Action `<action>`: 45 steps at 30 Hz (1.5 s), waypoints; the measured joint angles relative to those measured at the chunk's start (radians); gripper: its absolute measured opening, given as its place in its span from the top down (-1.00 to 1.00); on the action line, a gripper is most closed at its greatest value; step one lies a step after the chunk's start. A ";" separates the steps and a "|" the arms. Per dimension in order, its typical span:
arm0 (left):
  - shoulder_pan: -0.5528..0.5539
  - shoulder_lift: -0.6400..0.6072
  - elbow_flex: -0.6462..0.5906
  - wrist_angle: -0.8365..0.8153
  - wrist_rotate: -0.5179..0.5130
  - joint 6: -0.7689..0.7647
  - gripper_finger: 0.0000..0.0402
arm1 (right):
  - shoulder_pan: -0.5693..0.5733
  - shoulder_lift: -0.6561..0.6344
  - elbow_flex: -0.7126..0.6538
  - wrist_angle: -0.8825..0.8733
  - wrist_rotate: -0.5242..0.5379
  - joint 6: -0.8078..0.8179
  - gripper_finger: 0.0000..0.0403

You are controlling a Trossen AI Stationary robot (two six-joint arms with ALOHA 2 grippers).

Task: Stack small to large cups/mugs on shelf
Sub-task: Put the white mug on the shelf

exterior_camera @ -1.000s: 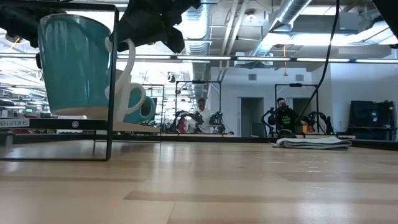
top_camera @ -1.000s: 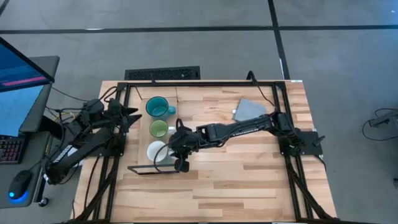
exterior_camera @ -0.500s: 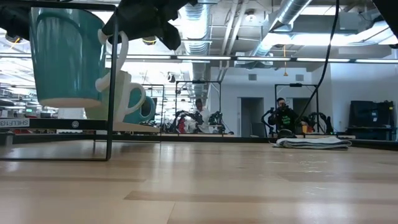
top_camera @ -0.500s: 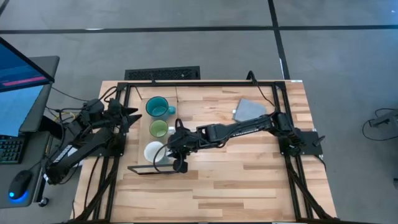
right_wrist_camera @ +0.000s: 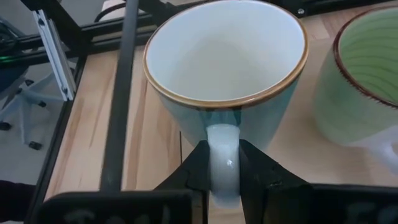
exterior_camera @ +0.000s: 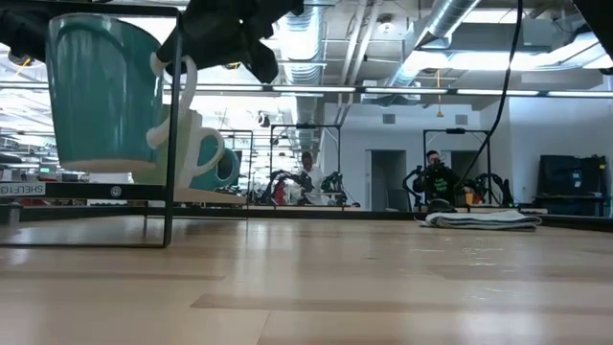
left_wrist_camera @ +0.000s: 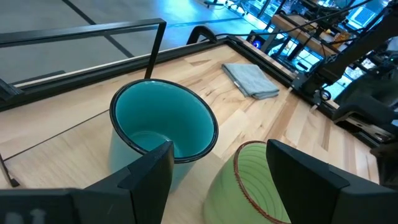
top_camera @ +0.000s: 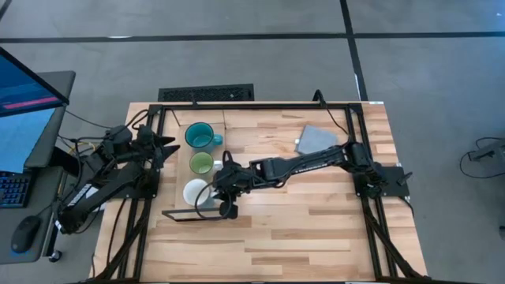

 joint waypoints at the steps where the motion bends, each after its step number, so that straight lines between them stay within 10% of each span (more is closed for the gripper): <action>1: 0.000 0.000 0.000 0.000 0.000 0.000 -0.23 | 0.000 0.000 0.000 -0.003 -0.001 0.000 0.67; 45: 0.000 0.000 0.000 0.000 0.000 0.000 -0.23 | -0.009 0.041 0.003 -0.050 -0.006 0.025 0.58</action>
